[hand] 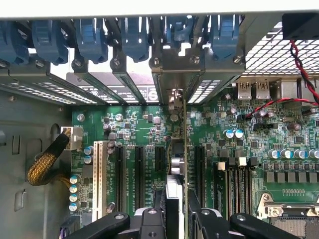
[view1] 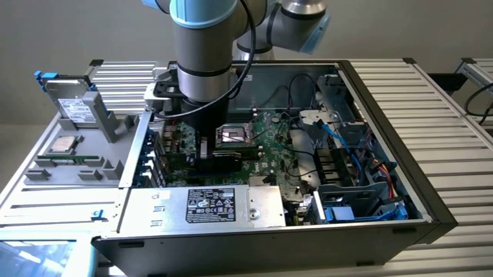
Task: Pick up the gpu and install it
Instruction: 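Insert the gpu into the slot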
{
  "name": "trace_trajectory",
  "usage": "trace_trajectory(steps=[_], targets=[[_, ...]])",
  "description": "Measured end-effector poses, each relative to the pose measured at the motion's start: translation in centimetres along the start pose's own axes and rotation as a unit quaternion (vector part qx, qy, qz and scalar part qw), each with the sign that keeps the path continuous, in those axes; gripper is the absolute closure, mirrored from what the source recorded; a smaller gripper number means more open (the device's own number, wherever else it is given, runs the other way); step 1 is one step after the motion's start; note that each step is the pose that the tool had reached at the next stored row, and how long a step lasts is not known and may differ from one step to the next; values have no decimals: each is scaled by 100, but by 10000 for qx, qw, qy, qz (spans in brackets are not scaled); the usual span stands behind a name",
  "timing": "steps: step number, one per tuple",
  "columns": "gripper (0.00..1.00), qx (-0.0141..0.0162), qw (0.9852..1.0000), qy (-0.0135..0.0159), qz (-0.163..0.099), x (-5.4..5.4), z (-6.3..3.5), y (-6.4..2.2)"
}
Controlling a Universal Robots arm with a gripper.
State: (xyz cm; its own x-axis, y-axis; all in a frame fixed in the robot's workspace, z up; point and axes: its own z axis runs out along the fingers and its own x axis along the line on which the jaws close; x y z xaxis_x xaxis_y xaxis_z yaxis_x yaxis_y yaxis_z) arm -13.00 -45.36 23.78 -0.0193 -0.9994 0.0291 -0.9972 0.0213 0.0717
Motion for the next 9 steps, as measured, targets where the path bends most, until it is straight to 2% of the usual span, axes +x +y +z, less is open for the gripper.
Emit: trace_trajectory(steps=[9], targets=[[72,-6,10000,0,1,0,-1,-14]])
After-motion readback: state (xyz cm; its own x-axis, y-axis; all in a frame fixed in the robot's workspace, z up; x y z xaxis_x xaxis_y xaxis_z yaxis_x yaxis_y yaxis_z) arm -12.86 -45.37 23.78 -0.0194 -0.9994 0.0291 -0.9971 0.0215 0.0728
